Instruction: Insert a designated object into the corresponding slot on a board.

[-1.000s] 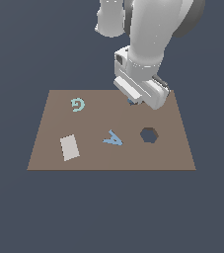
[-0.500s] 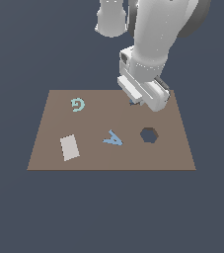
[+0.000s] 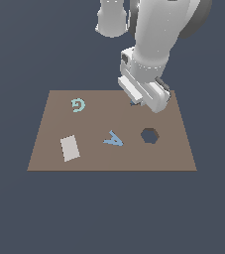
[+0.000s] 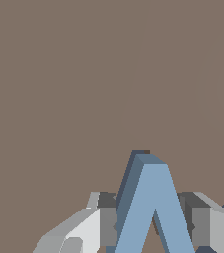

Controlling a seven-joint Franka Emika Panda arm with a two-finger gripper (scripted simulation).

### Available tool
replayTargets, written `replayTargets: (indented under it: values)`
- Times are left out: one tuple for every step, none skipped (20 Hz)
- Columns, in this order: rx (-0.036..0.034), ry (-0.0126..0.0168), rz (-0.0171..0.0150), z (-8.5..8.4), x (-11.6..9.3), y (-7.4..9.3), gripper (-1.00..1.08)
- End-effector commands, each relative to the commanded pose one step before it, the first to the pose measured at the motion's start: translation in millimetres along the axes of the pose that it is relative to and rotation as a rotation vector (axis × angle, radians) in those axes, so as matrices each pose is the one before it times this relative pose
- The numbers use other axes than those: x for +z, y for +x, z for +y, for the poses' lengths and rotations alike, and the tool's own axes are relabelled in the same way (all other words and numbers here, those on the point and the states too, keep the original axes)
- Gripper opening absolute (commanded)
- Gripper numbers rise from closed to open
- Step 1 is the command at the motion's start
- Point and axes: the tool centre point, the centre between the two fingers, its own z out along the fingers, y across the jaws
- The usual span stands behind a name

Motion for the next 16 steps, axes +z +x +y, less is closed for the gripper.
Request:
replayTargets:
  values:
    - [-0.00006, -0.00012, -0.00003, 0.08, 2.33, 0.13, -1.0]
    - [0.0, 0.0, 0.0, 0.05, 2.17, 0.13, -1.0]
    - [-0.0004, -0.00017, 0.00022, -0.02, 2.21, -0.09, -1.0]
    - [0.0, 0.0, 0.0, 0.05, 1.55, 0.08, -1.0]
    - [0.0, 0.0, 0.0, 0.03, 0.93, 0.05, -1.0]
    - [0.0, 0.0, 0.0, 0.01, 0.31, 0.01, -1.0]
    - [0.0, 0.0, 0.0, 0.0, 0.0, 0.0, 1.0]
    - [0.0, 0.0, 0.0, 0.0, 0.0, 0.0, 1.0]
    - [0.0, 0.0, 0.0, 0.0, 0.0, 0.0, 1.0]
    - [0.0, 0.0, 0.0, 0.0, 0.0, 0.0, 1.0]
    - [0.0, 0.0, 0.0, 0.0, 0.0, 0.0, 1.0]
    - [0.0, 0.0, 0.0, 0.0, 0.0, 0.0, 1.0]
    - [0.0, 0.0, 0.0, 0.0, 0.0, 0.0, 1.0]
    - [0.0, 0.0, 0.0, 0.0, 0.0, 0.0, 1.0]
    - [0.0, 0.0, 0.0, 0.0, 0.0, 0.0, 1.0]
    - [0.0, 0.0, 0.0, 0.0, 0.0, 0.0, 1.0]
